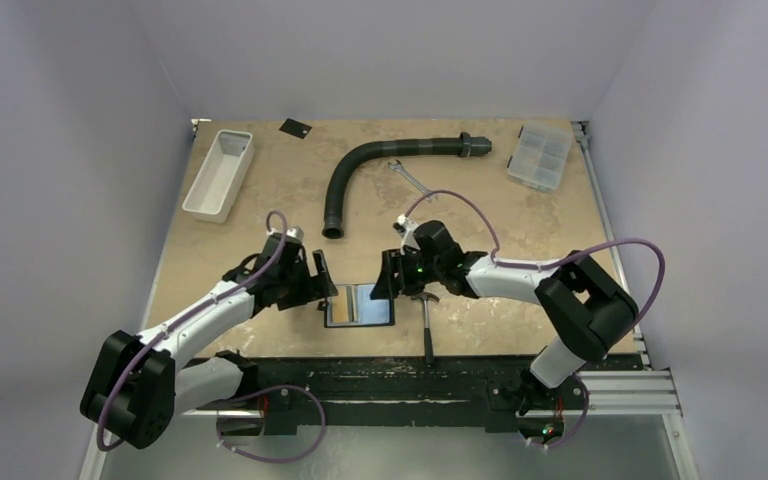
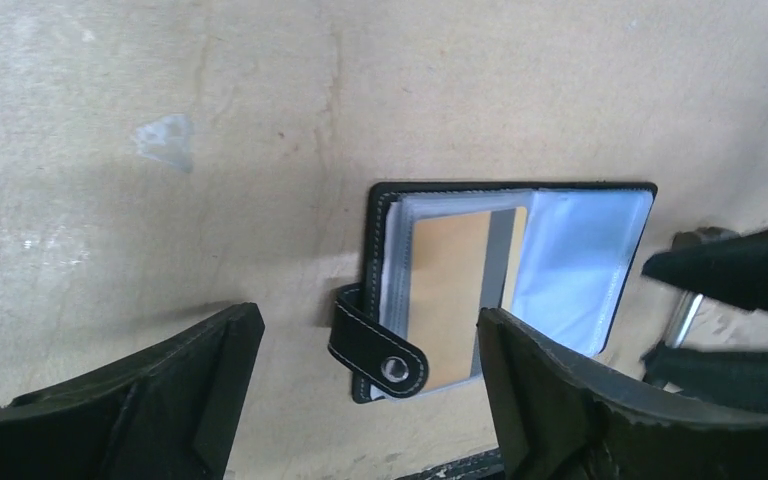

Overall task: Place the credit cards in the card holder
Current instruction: Close the card holder at the center of the board.

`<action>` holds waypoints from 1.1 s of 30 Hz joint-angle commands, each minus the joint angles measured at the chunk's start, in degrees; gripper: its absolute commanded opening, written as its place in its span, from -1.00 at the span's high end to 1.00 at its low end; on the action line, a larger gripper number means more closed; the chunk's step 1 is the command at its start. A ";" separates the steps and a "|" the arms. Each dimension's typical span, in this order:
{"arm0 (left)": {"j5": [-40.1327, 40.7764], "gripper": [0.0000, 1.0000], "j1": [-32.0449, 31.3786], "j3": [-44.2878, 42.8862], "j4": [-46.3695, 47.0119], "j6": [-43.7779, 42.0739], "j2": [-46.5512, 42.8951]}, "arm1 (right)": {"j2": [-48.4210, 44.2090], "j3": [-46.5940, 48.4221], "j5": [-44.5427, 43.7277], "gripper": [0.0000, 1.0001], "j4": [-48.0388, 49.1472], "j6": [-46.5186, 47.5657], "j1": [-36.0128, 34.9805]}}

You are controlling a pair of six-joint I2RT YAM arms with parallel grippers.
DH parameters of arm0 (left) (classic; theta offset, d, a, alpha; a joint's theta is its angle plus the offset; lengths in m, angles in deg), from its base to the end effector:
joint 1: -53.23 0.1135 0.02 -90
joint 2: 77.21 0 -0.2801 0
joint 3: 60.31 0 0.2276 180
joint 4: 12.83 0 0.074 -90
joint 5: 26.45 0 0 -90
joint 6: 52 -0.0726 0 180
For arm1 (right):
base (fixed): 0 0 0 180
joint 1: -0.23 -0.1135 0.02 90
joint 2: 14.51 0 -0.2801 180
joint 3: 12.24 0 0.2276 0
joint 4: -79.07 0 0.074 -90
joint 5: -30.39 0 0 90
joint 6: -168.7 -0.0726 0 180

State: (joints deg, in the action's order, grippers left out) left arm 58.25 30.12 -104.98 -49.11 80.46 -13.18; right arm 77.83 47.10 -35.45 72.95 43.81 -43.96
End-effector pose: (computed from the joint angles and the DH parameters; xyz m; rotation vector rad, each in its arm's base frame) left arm 0.1764 -0.0826 0.1691 -0.4055 2.6026 -0.5434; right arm 0.2167 0.2521 0.1809 -0.4497 2.4352 1.1527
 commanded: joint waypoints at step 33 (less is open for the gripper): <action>17.69 0.98 -12.68 0.59 -3.52 4.98 -1.89 | -4.68 7.41 -19.13 -0.26 -17.24 -0.19 -6.24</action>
State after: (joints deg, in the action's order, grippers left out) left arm 75.78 17.57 -104.83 -54.16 84.98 -13.50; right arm 75.51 51.47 -50.66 59.44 43.61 -47.91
